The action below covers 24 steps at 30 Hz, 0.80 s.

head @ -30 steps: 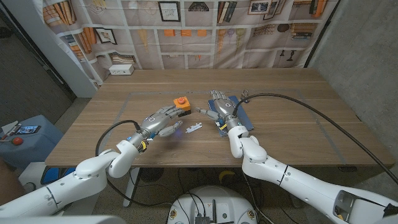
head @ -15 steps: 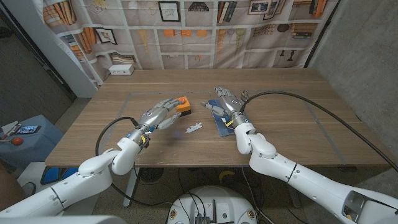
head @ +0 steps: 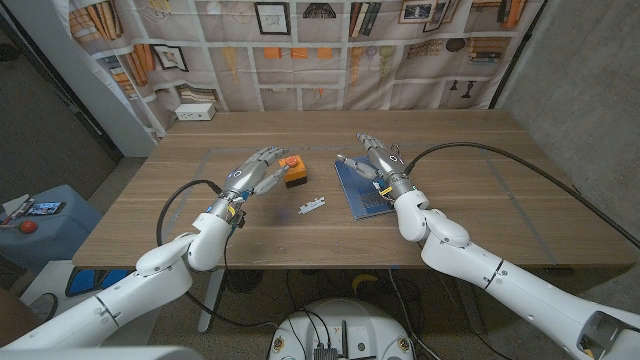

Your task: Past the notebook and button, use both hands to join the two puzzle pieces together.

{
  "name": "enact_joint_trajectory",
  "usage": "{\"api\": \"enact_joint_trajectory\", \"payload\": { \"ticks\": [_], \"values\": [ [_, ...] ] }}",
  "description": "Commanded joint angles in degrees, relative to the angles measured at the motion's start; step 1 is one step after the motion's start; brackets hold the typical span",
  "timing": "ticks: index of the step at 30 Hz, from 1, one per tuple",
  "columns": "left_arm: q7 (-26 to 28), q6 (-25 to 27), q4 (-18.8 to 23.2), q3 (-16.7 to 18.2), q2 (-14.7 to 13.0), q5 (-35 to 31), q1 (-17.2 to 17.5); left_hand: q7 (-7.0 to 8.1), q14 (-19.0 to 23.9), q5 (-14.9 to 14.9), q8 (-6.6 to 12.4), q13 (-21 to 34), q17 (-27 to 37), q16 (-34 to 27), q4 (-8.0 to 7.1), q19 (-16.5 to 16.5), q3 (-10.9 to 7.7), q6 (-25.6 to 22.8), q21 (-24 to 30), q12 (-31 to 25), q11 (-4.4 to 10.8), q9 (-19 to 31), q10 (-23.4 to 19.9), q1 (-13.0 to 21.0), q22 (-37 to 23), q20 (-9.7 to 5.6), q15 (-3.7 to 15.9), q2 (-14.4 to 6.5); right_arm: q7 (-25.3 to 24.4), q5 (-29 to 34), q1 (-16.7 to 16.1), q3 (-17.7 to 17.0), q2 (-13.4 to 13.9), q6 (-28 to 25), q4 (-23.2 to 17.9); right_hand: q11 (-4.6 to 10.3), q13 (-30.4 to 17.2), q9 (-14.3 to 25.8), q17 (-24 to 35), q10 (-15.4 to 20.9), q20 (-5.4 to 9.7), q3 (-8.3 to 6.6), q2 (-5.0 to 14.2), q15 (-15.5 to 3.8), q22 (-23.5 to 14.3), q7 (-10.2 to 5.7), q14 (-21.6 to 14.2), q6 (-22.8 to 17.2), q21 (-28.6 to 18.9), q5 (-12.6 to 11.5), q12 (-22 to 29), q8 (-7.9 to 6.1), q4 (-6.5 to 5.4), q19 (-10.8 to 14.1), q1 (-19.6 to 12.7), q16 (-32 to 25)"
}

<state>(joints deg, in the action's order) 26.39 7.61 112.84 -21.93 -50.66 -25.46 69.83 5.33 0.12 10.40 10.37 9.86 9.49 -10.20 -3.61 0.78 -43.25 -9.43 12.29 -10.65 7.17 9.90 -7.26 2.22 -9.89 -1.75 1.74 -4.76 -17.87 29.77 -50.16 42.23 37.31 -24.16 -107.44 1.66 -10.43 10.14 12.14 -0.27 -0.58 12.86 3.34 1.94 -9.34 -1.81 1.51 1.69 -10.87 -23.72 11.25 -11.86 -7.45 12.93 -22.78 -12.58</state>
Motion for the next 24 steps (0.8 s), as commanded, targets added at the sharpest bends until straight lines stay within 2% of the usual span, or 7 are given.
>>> {"api": "enact_joint_trajectory", "payload": {
  "ticks": [1,7,14,18,24],
  "values": [
    [1.4,3.5,1.8,2.1,4.3,6.5,0.6,0.19,0.5,0.0,-0.02,0.0,0.1,-0.1,-0.15,-0.6,-0.29,0.0,0.1,-0.1,-0.33,0.1,-0.1,0.3,0.1,-2.79,5.1,-4.9,-1.8,-8.9,-2.3,-6.4,2.5,8.1,0.4,0.34,-0.1,0.1,0.2,0.7,0.51,0.09,0.35,-0.48,-0.1,-0.25,-0.3,-0.8,0.0,-0.3,0.2,-0.43,-0.55,0.4,0.8,-0.6],
    [2.0,3.0,0.9,2.9,6.0,10.0,0.0,0.15,0.5,0.0,0.02,0.0,0.2,-0.1,-0.32,-0.7,-0.35,-0.1,0.0,0.0,-0.42,0.1,0.0,0.2,0.1,-2.79,4.99,-5.0,-0.9,-12.1,-2.7,-8.2,3.1,8.6,0.4,0.33,-0.1,0.1,0.2,0.8,0.65,0.11,0.69,-0.73,-0.1,-0.42,-0.3,-0.9,0.1,-0.3,0.1,-0.35,-0.69,0.4,1.0,-0.5],
    [3.6,0.5,-2.1,3.7,8.7,14.8,-1.0,0.02,0.4,0.0,-0.02,0.0,0.1,0.0,-0.18,-0.8,-0.49,0.0,-0.1,0.0,-0.54,0.1,0.0,0.3,0.1,-2.69,4.91,-5.0,-0.5,-15.1,-3.1,-9.8,3.6,8.6,0.6,0.18,-0.1,0.1,0.2,1.0,0.7,0.12,1.06,-0.96,-0.1,-0.55,-0.2,-0.7,0.2,-0.3,0.1,-0.19,-0.85,0.3,1.3,-0.5],
    [4.1,-2.1,-5.0,3.9,10.2,17.7,-2.0,-0.05,0.3,0.0,-0.04,0.0,0.0,0.1,0.08,-1.0,-0.51,0.0,-0.1,0.0,-0.56,0.1,0.2,0.5,0.1,-2.56,4.77,-5.1,-0.9,-17.6,-3.0,-10.7,3.0,10.1,2.0,0.2,-0.1,0.1,0.2,1.2,0.86,0.12,1.42,-1.34,-0.1,-0.57,-0.7,-0.7,0.1,-0.3,0.1,-0.13,-0.97,0.5,1.6,-0.6],
    [2.3,-5.4,-9.2,3.9,10.4,21.7,-4.0,-0.16,0.4,0.0,0.02,0.0,0.0,0.1,0.58,-1.1,-0.49,-0.2,-0.2,0.0,-0.62,0.1,0.1,0.7,0.1,-2.51,4.64,-4.9,-0.8,-20.6,-3.0,-11.9,3.3,12.1,4.0,0.27,-0.1,0.1,0.2,2.2,0.98,0.09,1.95,-1.35,-0.1,-0.65,-0.8,-1.1,0.1,-0.3,0.3,-0.15,-1.1,0.6,1.9,-0.6]
  ]
}}
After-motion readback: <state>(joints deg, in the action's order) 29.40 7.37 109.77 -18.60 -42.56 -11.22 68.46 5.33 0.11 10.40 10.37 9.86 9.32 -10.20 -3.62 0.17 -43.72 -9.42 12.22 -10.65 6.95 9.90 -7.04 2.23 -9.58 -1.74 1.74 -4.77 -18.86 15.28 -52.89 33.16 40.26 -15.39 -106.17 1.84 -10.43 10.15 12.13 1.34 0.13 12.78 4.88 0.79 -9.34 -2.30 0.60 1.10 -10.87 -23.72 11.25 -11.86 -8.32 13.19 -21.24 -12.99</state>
